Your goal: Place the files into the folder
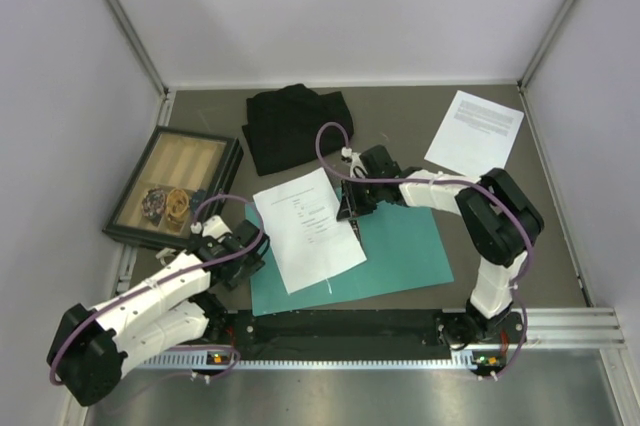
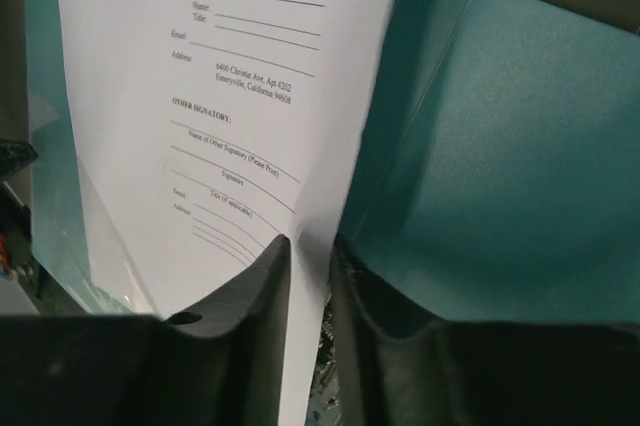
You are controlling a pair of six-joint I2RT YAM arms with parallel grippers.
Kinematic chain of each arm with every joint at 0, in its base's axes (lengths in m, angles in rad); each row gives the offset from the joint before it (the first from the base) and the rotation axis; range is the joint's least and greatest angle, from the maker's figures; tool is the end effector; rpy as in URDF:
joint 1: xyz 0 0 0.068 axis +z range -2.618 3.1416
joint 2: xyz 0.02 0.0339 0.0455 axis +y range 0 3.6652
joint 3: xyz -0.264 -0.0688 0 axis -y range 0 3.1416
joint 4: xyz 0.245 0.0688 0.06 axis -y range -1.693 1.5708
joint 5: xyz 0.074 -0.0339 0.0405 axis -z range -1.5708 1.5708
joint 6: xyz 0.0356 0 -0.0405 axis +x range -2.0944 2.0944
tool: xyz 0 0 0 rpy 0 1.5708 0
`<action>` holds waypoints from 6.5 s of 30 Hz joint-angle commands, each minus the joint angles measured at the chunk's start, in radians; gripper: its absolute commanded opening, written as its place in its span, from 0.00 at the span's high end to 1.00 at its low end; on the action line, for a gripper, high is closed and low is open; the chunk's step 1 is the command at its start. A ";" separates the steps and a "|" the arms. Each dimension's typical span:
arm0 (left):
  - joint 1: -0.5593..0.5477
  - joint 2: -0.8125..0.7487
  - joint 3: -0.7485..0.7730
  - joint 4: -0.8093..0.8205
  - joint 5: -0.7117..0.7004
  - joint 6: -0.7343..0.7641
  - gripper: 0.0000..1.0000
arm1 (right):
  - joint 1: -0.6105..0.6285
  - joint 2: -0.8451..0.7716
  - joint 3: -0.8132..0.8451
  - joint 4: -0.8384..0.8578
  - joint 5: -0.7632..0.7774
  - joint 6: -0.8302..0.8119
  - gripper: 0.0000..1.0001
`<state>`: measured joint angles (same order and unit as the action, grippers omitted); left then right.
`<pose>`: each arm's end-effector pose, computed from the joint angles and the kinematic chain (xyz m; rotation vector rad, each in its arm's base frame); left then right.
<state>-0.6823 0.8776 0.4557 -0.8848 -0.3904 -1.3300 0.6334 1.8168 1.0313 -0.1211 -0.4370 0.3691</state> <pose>0.1073 -0.0698 0.1678 -0.9172 2.5120 -0.0171 0.2856 0.2284 0.1550 -0.5414 2.5579 0.9397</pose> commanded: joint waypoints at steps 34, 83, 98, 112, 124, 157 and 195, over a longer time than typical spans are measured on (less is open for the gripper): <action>0.000 -0.195 -0.117 0.139 0.073 -0.011 0.16 | 0.163 -0.261 -0.355 0.318 0.294 0.444 1.00; 0.000 -0.296 -0.161 0.188 0.120 0.014 0.01 | 0.259 -0.202 -0.413 0.448 0.327 0.665 1.00; 0.000 -0.299 -0.166 0.198 0.124 0.009 0.01 | 0.298 -0.183 -0.412 0.480 0.322 0.679 1.00; 0.000 -0.312 -0.158 0.173 0.122 0.008 0.01 | 0.308 -0.114 -0.361 0.499 0.270 0.619 1.00; 0.000 -0.308 -0.160 0.185 0.124 0.008 0.01 | 0.321 -0.163 -0.346 0.378 0.310 0.585 1.00; -0.003 0.351 0.271 0.745 0.567 0.431 0.25 | 0.163 -0.565 -0.169 -0.308 0.354 0.214 0.21; -0.201 1.014 0.768 0.376 0.193 0.221 0.90 | -0.011 -0.757 -0.445 -0.229 0.215 0.248 0.35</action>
<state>-0.8623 1.8706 1.1965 -0.4118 -0.1371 -1.0798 0.6315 1.0626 0.5957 -0.4118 -0.2054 0.6060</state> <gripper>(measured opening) 0.106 0.650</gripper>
